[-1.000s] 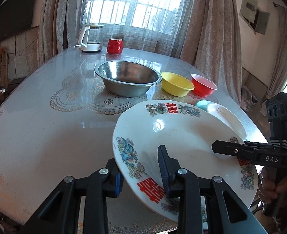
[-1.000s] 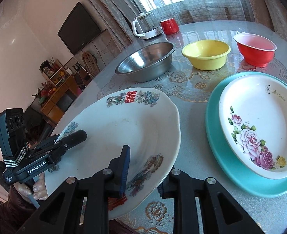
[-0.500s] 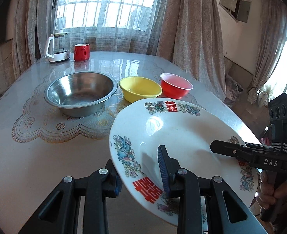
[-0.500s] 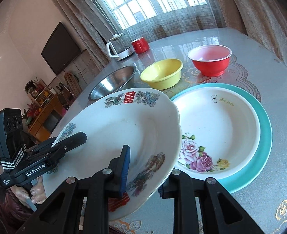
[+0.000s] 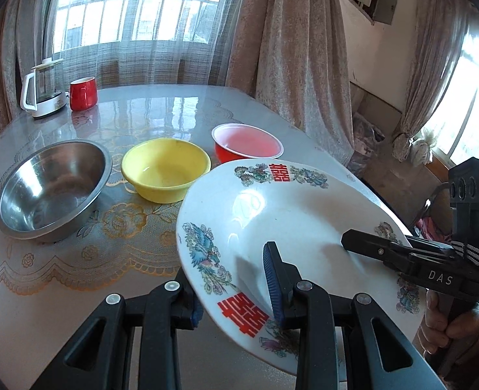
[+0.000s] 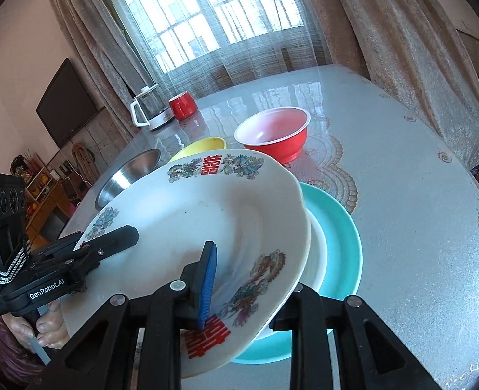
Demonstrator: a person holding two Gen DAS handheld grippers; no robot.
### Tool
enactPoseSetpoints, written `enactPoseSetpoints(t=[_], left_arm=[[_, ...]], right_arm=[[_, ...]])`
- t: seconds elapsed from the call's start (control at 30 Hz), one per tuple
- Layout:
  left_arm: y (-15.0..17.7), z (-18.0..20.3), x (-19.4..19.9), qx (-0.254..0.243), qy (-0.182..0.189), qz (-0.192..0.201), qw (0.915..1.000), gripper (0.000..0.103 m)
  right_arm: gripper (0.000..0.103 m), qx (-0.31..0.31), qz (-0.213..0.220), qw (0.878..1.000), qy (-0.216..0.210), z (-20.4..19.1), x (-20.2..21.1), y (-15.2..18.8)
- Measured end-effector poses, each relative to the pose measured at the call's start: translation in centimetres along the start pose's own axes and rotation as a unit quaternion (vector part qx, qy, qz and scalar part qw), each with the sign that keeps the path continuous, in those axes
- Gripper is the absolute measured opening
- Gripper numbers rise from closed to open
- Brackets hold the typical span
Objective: Organize plates and bowls
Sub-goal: 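Carry the large plate toward the stacked floral and turquoise plates, then lower the large double-happiness plate onto the floral plate stack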
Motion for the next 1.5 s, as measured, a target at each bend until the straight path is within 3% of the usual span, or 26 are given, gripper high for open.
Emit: enactPoseSetpoints(t=[0.53, 0.97, 1.5], left_arm=[[1.6, 0.4, -3.6, 0.007, -0.011, -0.035, 0.9993, 0.033], [2.3, 0.3, -3.7, 0.012, -0.031, -0.033, 0.9989, 0.034], [2.6, 0.0, -3.8, 0.031, -0.059, -0.038, 0.9971, 0.034]], right_arm=[[0.025, -0.006, -0.011, 0.999, 0.033, 3.0, -1.9, 0.9], [0.027, -0.081, 0.008, 0.997, -0.004, 3.9, -1.5, 1.1], [0.029, -0.11, 0.017, 0.994, -0.01, 4.2, -0.1, 1.1]])
Point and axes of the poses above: each gripper's, at about its wrist camera, not at the fingertips, and x roughly against the way its jaws point, z to its right, y to its underside, the point moved 7 cm from there along -x, roughly the way its jaws point, and after that the axes turned 3 degrees about z, right-handed, at the moved point
